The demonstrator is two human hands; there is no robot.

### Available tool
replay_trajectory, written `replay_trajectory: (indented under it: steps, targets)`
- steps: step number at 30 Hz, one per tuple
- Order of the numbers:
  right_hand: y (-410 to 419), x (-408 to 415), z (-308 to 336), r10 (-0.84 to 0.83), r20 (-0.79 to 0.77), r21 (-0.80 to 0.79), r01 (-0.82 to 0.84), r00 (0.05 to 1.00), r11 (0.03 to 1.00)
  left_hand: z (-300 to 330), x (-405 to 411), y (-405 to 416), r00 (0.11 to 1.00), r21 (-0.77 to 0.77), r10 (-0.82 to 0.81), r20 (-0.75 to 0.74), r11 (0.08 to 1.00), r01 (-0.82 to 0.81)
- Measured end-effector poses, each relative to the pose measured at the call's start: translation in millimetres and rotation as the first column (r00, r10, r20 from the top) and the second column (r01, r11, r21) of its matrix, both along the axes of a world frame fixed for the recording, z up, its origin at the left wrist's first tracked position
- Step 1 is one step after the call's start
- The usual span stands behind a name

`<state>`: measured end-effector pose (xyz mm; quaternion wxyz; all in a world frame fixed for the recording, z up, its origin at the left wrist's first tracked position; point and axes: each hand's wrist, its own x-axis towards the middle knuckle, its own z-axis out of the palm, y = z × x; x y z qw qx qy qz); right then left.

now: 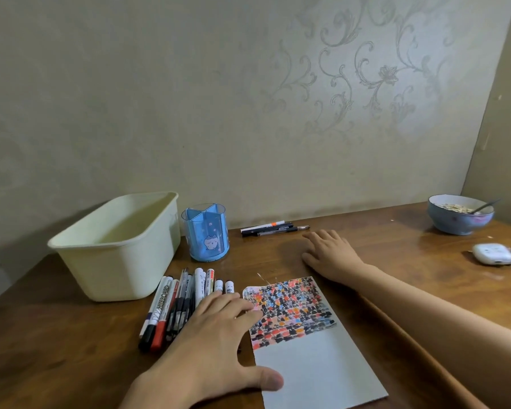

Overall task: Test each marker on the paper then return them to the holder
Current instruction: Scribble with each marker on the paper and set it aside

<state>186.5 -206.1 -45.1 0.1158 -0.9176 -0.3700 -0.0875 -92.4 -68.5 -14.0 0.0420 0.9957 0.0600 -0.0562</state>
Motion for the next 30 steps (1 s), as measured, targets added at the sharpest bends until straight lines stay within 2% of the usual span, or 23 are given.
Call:
replay_trajectory:
  steps: [5,11,18,30]
  targets:
    - [33,27,-6,-0.075,0.016,0.076,0.073,0.997,0.994,0,3,2,1.000,-0.008,-0.002,-0.022,1.000,0.002]
    - [45,47,-14,-0.076,-0.005,0.051,0.076,0.997,0.996,-4,2,6,1.000,-0.010,-0.023,0.018,1.000,0.023]
    - [40,39,-12,-0.100,0.078,0.105,0.092,0.992,0.990,-1,0,3,1.000,-0.029,-0.010,0.002,1.000,0.010]
    - [9,11,-1,0.003,0.073,0.141,-0.013,0.997,0.990,0,-3,2,1.000,-0.041,-0.009,0.005,0.999,0.009]
